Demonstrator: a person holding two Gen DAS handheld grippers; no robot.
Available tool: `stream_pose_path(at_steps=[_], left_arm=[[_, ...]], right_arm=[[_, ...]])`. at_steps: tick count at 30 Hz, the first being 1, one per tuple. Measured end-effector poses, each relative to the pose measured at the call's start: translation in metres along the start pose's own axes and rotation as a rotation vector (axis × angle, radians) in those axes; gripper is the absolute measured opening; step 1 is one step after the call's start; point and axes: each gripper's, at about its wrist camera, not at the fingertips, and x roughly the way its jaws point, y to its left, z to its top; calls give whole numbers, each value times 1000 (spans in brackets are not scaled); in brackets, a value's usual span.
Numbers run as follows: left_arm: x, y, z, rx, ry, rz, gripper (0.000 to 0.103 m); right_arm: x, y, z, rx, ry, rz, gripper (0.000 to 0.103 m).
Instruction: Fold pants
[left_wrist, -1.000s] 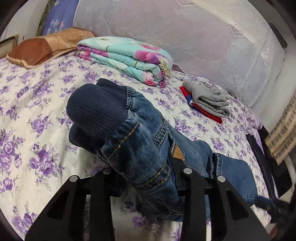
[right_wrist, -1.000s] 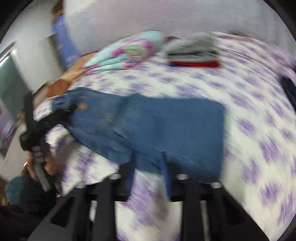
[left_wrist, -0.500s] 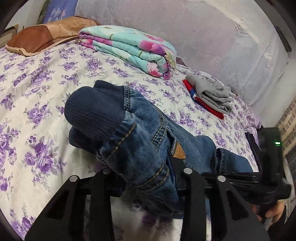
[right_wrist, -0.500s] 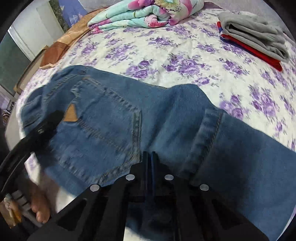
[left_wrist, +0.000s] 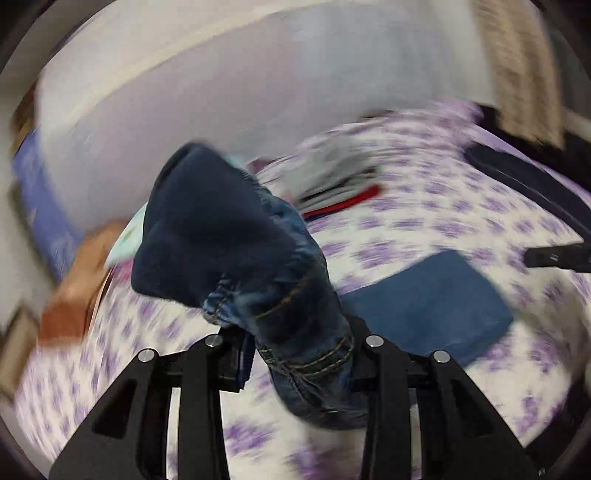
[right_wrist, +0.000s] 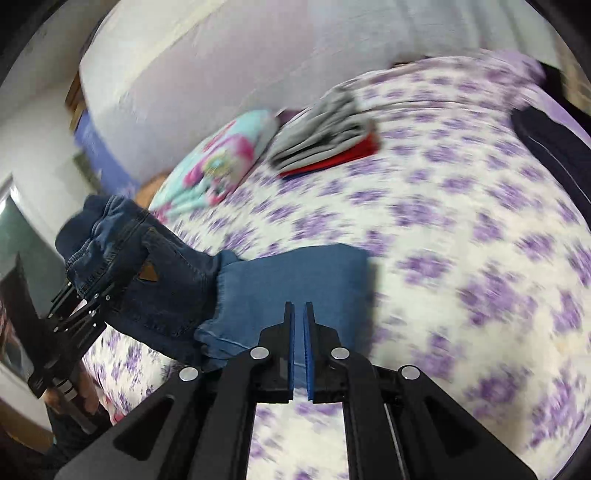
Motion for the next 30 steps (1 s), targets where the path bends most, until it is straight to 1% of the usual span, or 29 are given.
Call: stream_pose_path(at_steps=[1, 2, 3, 4, 5, 7, 8, 9, 10, 12, 15, 16, 17, 18, 19, 20, 22, 23, 26, 28, 30], left_arm=[[3, -19, 7, 45, 4, -30, 34], [13, -46, 14, 98, 29, -84, 34], [22, -60, 15, 120, 52, -117, 34], [35, -77, 15, 136, 90, -162, 34], [58, -97, 11, 141, 174, -238, 35], [85, -117, 3, 131, 267, -303, 38], [91, -127, -1, 135, 257, -283, 40], [86, -134, -1, 151, 233, -229, 41], [84, -136, -2, 157, 230, -209, 41], [75, -134, -1, 159, 242, -194, 41], [58, -118, 4, 115, 247, -197, 43], [51, -114, 5, 101, 239, -201, 48], [42, -106, 8, 81, 221, -232, 69], [34, -99, 11, 53, 197, -279, 80], [28, -96, 15, 34, 167, -305, 95], [21, -93, 21, 20, 128, -335, 95], [13, -89, 33, 20, 100, -407, 95], [12, -88, 38, 11, 81, -425, 95], [-5, -61, 42, -39, 9, -443, 95], [-8, -35, 36, -108, -9, -427, 95], [-5, -12, 28, -185, 1, -436, 94]], right_arm=[[-4, -10, -4, 20, -6, 2, 7], [-8, -22, -9, 42, -9, 1, 7], [-9, -31, -12, 54, -9, -1, 7], [-11, -43, -18, 75, -4, -9, 7], [-12, -52, -21, 91, 1, -14, 7], [-9, -69, -28, 123, 19, -21, 7], [-8, -74, -31, 131, 27, -20, 7], [-8, -78, -35, 136, 34, -21, 7], [-5, -82, -37, 139, 42, -22, 7], [-3, -84, -38, 140, 50, -18, 7], [-1, -72, -27, 96, 37, -11, 7], [-1, -67, -23, 79, 32, -9, 7], [-2, -59, -17, 58, 24, -6, 6], [-4, -50, -11, 40, 12, -4, 6], [-5, -44, -5, 26, 1, -1, 6], [-7, -38, 1, 11, -11, 2, 6], [-12, -26, 14, -9, -32, 4, 6], [-15, -20, 18, -16, -37, 13, 6], [-25, 0, 26, -60, -33, 69, 6], [-25, 14, 28, -89, -24, 103, 6], [-21, 31, 31, -133, -18, 120, 7]])
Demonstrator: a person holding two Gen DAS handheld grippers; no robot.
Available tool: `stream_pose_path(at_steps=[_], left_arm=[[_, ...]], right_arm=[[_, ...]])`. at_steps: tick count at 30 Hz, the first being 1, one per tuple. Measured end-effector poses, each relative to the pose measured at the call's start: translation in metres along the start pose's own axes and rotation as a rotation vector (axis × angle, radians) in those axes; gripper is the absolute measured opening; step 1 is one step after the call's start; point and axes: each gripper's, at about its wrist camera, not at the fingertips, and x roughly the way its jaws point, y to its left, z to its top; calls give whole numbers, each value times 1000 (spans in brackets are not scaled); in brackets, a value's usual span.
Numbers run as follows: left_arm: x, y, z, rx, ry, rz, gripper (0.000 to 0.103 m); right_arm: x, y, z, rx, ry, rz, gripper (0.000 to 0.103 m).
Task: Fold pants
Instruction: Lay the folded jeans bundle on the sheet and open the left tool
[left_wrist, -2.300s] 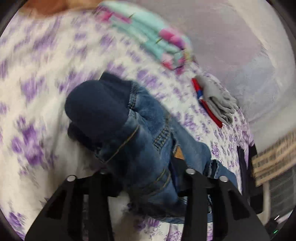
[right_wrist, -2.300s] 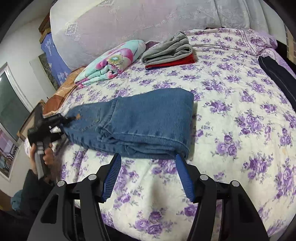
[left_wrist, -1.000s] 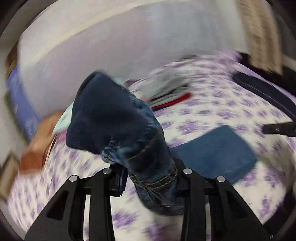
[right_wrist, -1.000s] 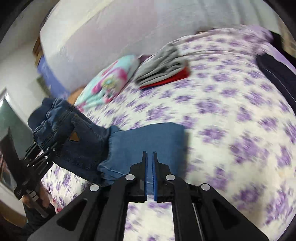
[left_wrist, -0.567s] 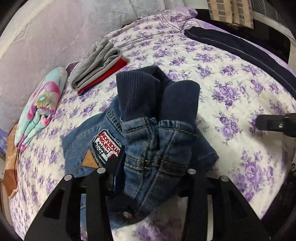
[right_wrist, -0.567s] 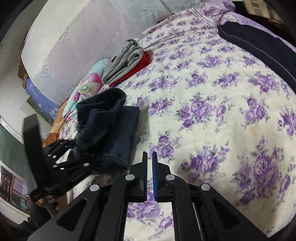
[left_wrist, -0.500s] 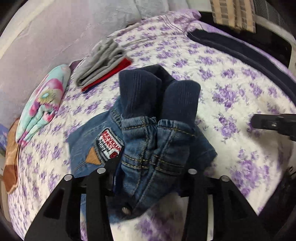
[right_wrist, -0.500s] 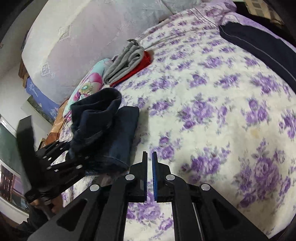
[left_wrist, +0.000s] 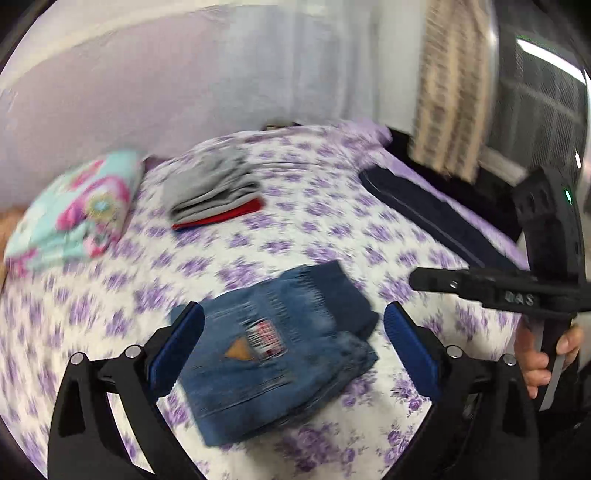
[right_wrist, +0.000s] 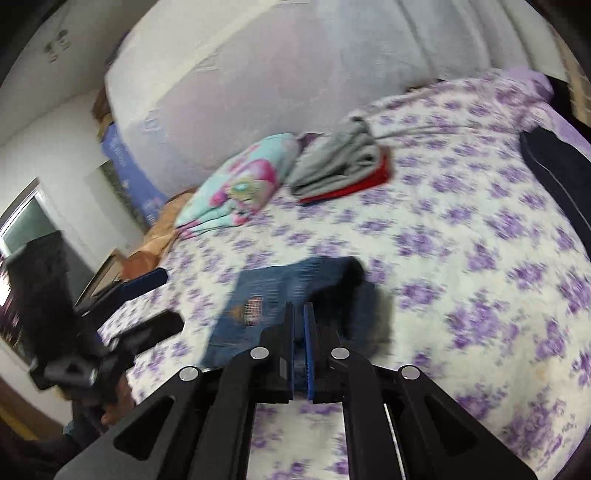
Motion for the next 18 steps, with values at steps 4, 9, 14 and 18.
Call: stream_pose_path(at_steps=[4, 9, 14, 18], left_arm=[[8, 35, -22, -123, 65, -67, 62], [73, 53, -74, -214, 223, -138, 20], [75, 63, -96, -272, 194, -174, 14], [66, 63, -96, -268, 199, -185, 14]], right_arm=[[41, 21, 2, -60, 90, -14, 6], [100, -13, -27, 22, 267, -213, 0], [86, 26, -9, -76, 260, -244, 6], [105, 79, 21, -189, 255, -116, 7]])
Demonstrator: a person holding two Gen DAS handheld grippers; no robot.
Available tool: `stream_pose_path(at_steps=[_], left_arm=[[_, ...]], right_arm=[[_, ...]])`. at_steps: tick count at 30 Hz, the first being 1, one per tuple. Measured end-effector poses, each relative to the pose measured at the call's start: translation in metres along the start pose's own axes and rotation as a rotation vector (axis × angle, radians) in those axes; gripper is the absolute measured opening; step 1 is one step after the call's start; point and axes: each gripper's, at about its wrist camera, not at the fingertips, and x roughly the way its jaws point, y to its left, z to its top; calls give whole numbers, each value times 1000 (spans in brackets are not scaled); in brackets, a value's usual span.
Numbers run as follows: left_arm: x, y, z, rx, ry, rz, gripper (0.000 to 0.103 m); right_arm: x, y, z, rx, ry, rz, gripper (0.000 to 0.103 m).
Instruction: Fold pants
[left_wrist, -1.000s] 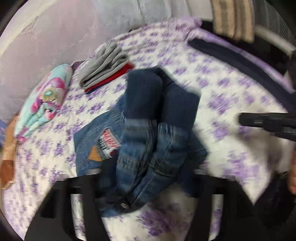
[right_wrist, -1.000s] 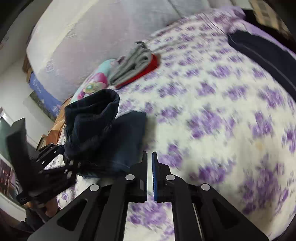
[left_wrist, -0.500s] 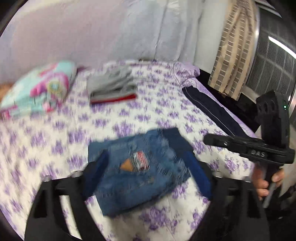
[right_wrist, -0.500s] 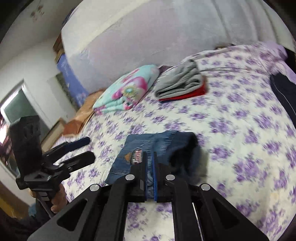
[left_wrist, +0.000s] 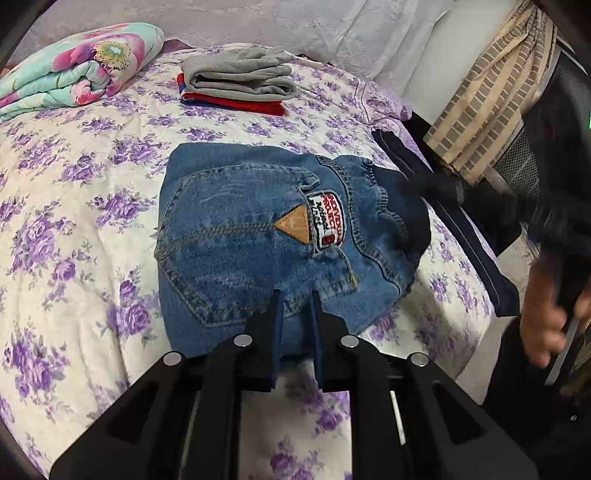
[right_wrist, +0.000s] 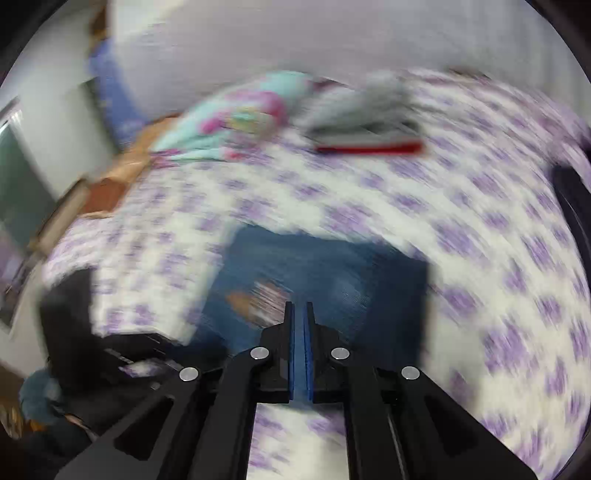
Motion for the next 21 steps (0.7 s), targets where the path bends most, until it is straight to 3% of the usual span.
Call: stream_pose_path(at_steps=[3, 7, 9, 13, 15, 16, 17, 18, 19, 20, 21], left_arm=[[-2, 2, 0, -11, 11, 2, 13], [-2, -3, 0, 10, 12, 38, 13], [-2, -4, -1, 23, -17, 93, 13], [-1, 10, 2, -36, -5, 26, 10], [-8, 12, 1, -41, -3, -3, 9], [-17, 13, 0, -50, -16, 1, 11], [-31, 15, -1, -52, -51, 28, 27], [-42, 18, -1, -57, -83, 57, 41], [-58, 24, -2, -73, -130, 94, 70], [-66, 27, -2, -86, -157, 117, 78], [-73, 31, -2, -99, -175, 147, 78]], right_arm=[[49, 31, 34, -67, 101, 36, 5], [146, 32, 59, -72, 287, -148, 0], [169, 23, 59, -23, 318, -124, 0], [160, 36, 59, -72, 306, -167, 1], [133, 39, 57, -94, 271, -127, 7], [113, 35, 55, -81, 238, -107, 23], [98, 31, 55, -67, 200, -94, 54], [66, 21, 50, -34, 107, -80, 71], [46, 13, 45, -8, 37, -83, 91], [23, 4, 35, 26, -47, -98, 95], [0, -9, 22, 61, -122, -125, 95]])
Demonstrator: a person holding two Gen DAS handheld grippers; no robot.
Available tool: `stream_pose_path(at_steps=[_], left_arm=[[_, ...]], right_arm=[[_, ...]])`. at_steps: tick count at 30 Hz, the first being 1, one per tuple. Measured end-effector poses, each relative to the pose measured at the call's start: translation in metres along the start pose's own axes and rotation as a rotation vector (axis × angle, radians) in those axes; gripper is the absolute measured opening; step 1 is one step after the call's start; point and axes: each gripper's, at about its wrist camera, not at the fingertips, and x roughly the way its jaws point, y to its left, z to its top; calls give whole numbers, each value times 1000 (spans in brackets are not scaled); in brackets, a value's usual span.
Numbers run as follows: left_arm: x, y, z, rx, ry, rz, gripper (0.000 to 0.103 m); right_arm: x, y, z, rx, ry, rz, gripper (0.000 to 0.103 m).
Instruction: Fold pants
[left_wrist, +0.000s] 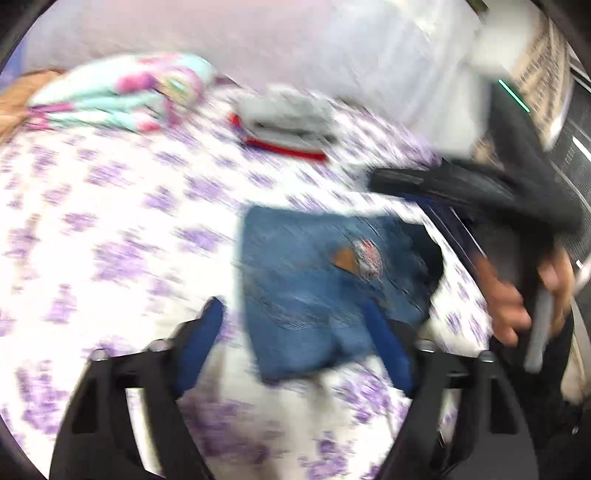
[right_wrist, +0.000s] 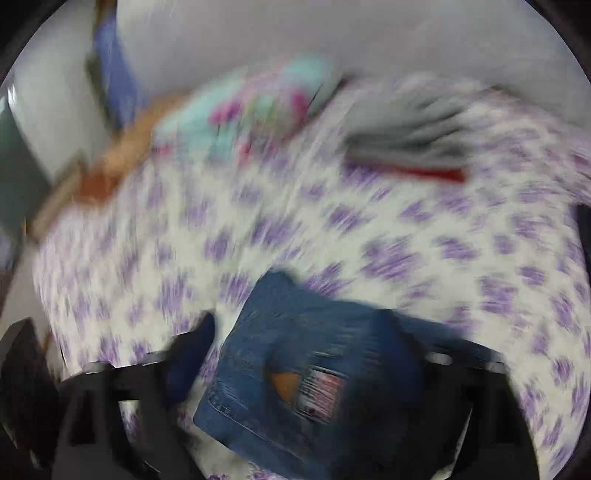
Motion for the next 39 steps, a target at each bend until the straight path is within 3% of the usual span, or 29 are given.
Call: stream_pose_path(at_steps=[2, 4, 6, 10, 15, 21, 25, 28, 32, 34, 36, 39], left_arm=[[0, 12, 3, -34, 10, 41, 78], [14, 23, 5, -84, 60, 52, 78], [37, 33, -1, -159, 153, 20, 78], [61, 31, -16, -208, 236, -64, 78], [75, 28, -15, -222, 248, -81, 81], [96, 28, -5, -214, 257, -78, 93], [103, 23, -5, -192, 248, -65, 98], [104, 22, -5, -190, 236, -67, 98], [102, 24, -7, -204, 231, -112, 91], [103, 25, -8, -225, 241, -163, 81], [105, 25, -7, -232, 251, -181, 80], [111, 29, -7, -251, 266, -205, 83]], right_arm=[[-25, -27, -21, 57, -64, -40, 97], [-35, -53, -41, 130, -66, -48, 97], [-36, -81, -62, 243, -34, -35, 97], [-31, -107, -89, 334, 18, 4, 97], [-28, -109, -102, 356, 29, 57, 97], [-11, -93, -98, 326, 58, 79, 97], [13, -90, -95, 328, 87, 52, 97], [39, -96, -100, 334, 158, 16, 98], [60, -117, -116, 490, 217, 192, 100], [62, -118, -117, 503, 222, 269, 100], [65, -116, -118, 531, 243, 358, 100], [69, -118, -117, 540, 247, 374, 100]])
